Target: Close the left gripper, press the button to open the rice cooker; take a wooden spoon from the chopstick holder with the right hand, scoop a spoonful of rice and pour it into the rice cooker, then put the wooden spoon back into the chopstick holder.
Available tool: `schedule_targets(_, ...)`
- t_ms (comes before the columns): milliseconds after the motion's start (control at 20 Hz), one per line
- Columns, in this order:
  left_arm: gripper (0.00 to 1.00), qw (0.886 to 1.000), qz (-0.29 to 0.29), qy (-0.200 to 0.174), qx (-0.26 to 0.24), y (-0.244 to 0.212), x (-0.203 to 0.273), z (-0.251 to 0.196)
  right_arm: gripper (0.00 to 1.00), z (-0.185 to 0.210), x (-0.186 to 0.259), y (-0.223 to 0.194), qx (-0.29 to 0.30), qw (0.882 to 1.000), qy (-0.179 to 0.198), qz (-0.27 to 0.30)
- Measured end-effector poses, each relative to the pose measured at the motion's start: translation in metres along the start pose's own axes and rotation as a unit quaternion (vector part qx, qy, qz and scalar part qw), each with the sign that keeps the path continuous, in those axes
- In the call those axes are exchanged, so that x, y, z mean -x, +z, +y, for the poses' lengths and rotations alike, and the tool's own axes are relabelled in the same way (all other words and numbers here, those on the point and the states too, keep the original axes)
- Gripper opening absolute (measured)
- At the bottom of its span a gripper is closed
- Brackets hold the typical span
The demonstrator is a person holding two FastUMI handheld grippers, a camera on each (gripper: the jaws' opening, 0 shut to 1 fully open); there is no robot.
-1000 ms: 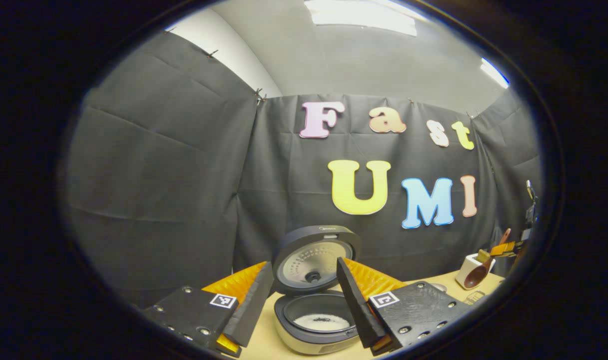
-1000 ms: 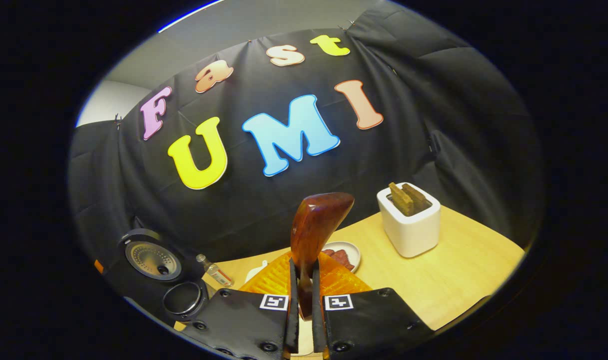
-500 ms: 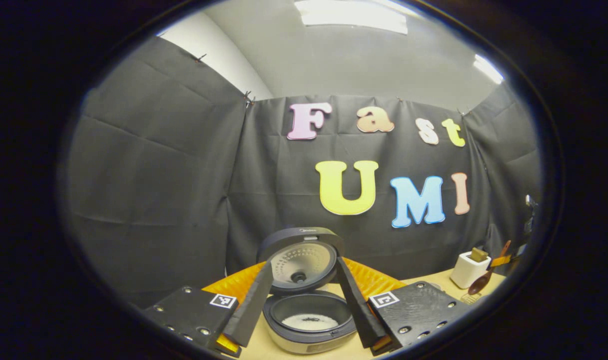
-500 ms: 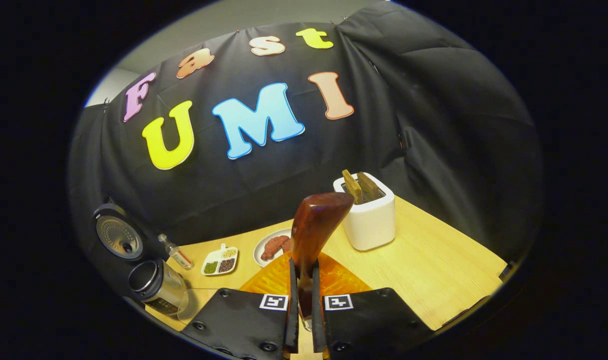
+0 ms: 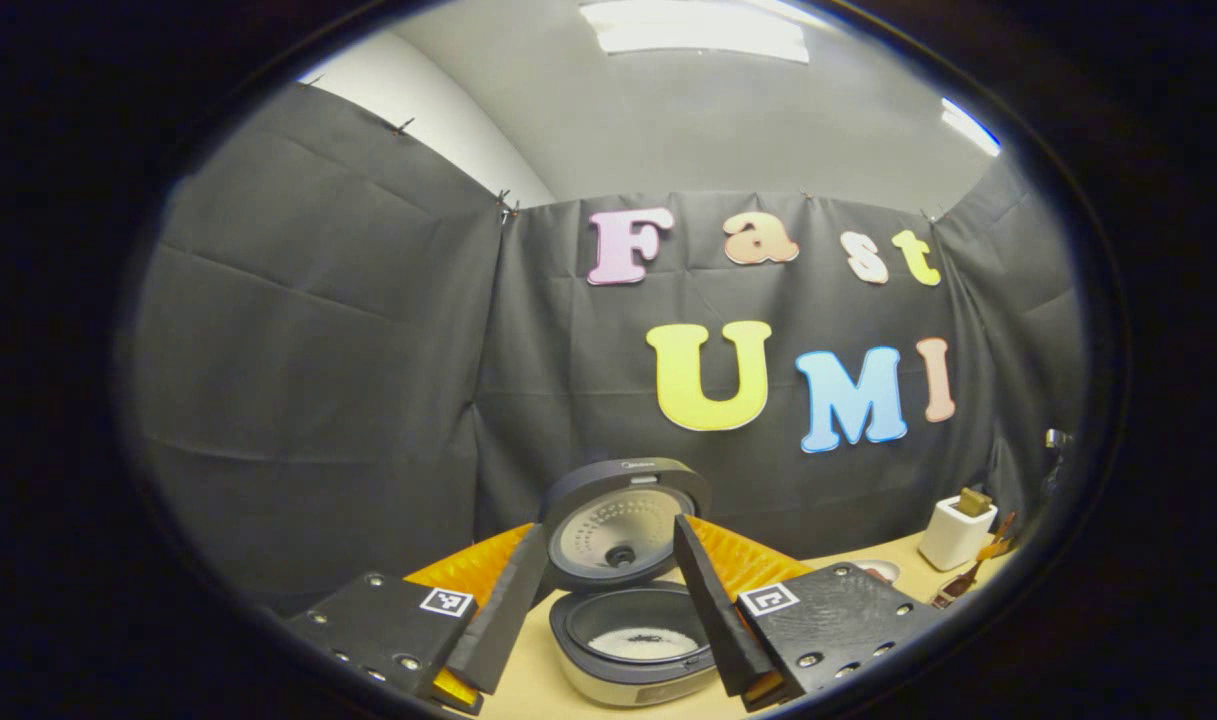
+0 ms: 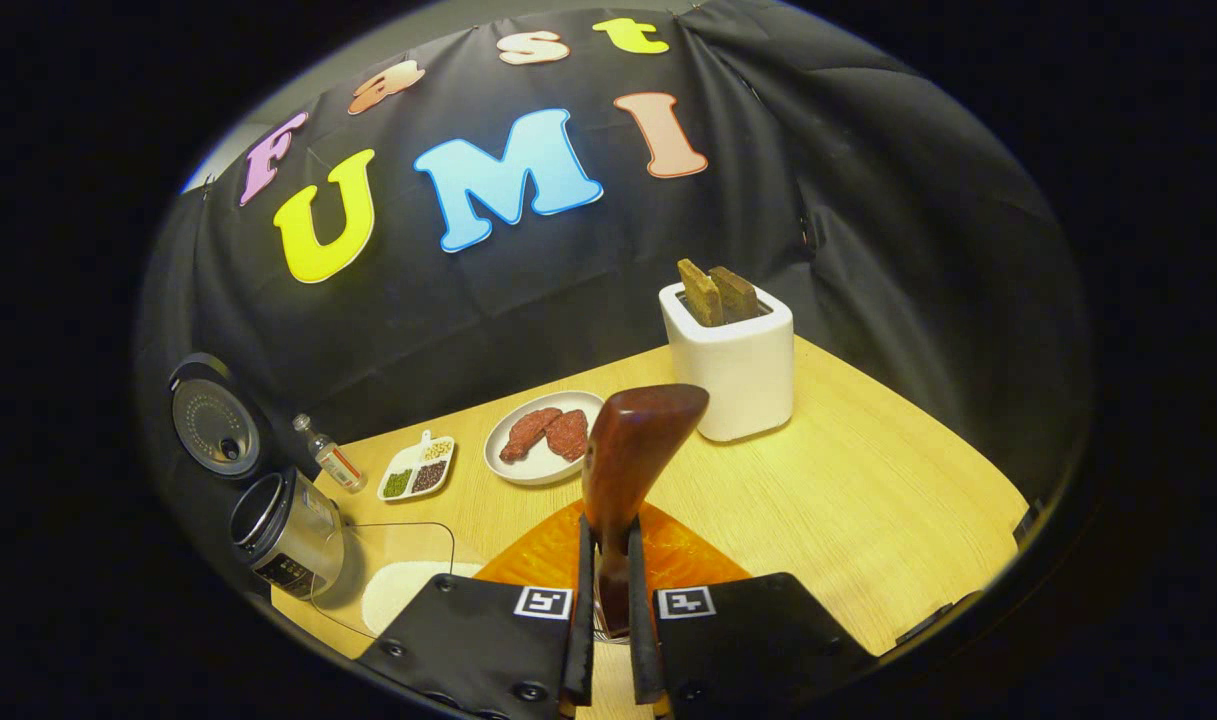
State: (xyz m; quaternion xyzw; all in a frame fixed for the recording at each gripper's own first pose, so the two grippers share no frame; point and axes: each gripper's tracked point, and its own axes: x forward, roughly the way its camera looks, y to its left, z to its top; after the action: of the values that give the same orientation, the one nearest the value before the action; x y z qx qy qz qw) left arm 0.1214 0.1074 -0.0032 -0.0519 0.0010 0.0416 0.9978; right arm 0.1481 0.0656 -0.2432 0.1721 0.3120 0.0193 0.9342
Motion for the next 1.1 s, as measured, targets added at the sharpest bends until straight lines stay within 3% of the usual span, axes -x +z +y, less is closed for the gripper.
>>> schedule_targets(50,0.81,1.0,0.0,0.001,0.001,0.0,-0.001,0.0,0.11,-0.002,-0.001,0.0,-0.001,1.0,0.001,0.0)
schedule_targets(200,0.81,1.0,-0.003,-0.002,0.0,0.005,-0.006,-0.005,0.49,-0.002,0.013,0.018,0.003,1.0,0.006,-0.027)
schedule_targets(300,0.81,1.0,-0.007,-0.006,-0.006,0.008,-0.012,-0.01,0.87,-0.009,0.022,0.027,0.02,0.999,-0.008,-0.043)
schedule_targets(350,0.81,1.0,-0.008,-0.008,-0.007,0.01,-0.016,-0.012,0.98,-0.013,0.028,0.036,0.033,0.998,-0.02,-0.059)
schedule_targets(450,0.8,1.0,-0.01,-0.017,-0.006,0.014,-0.024,-0.019,0.92,-0.018,0.043,0.054,0.057,0.993,-0.036,-0.092)
schedule_targets(500,0.81,1.0,-0.011,-0.022,-0.004,0.017,-0.03,-0.023,0.98,-0.017,0.052,0.061,0.07,0.991,-0.041,-0.104)
schedule_targets(750,0.8,0.999,-0.017,-0.045,-0.008,0.038,-0.07,-0.04,0.98,-0.003,0.089,0.1,0.097,0.98,-0.044,-0.166)
schedule_targets(1100,0.8,0.998,0.007,-0.059,-0.009,0.039,-0.162,-0.047,0.98,0.006,0.108,0.097,0.081,0.977,-0.055,-0.188)
